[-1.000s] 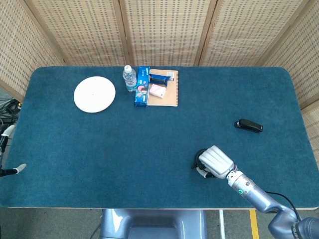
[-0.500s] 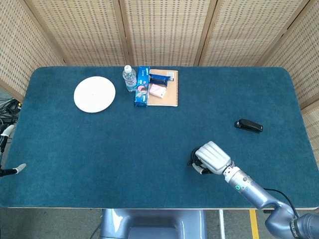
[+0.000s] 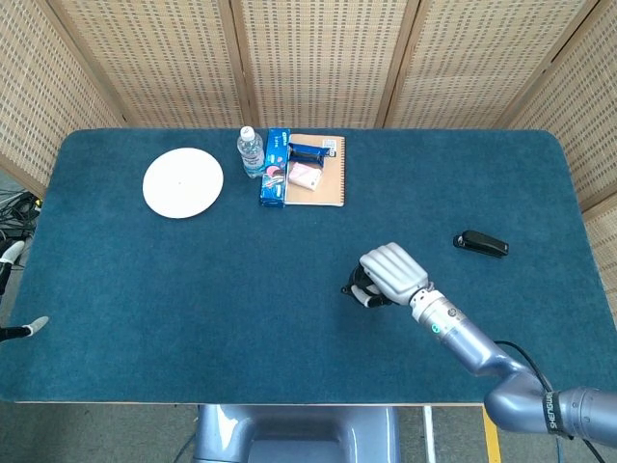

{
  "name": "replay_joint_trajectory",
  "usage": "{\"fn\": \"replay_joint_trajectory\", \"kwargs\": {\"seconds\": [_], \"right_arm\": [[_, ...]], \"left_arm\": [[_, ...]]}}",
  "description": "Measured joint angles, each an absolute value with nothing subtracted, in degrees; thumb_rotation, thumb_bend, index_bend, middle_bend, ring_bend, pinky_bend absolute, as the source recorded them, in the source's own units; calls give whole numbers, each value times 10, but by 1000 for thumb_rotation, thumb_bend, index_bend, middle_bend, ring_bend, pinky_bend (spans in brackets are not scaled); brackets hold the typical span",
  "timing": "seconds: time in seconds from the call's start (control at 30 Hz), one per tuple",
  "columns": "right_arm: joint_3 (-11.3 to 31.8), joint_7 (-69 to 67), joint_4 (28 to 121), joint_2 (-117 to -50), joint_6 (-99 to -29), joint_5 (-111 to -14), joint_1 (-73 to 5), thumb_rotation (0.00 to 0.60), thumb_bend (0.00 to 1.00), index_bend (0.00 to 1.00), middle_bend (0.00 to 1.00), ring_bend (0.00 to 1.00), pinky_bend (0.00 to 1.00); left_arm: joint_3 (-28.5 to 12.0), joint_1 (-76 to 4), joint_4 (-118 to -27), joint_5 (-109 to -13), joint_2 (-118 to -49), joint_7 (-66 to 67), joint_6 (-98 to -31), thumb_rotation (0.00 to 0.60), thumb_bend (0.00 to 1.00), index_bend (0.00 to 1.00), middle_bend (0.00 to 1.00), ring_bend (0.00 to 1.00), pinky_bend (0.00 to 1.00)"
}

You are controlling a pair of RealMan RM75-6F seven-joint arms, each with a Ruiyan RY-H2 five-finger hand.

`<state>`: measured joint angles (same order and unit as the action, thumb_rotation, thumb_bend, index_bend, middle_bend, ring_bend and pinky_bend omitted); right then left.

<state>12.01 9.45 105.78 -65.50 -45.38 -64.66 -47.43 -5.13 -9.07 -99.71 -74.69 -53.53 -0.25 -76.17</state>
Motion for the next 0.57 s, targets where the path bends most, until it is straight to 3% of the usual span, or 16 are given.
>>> {"fn": "replay_joint_trajectory", "kwargs": {"seconds": [0.23,0.57], "right_arm": [[144,139,1074,-673,-453,-511,-524,600,957,1000,1000,914,885],[139,204,1082,-702,-489,-436,-570,600,957,1000,1000,914,885]], "left_arm": [[-51,-90,-992,-751,-531,-22,-759,600,0,0,0,0,0],[-51,-90,-991,-753,-529,-26,-758,600,0,0,0,0,0]]}}
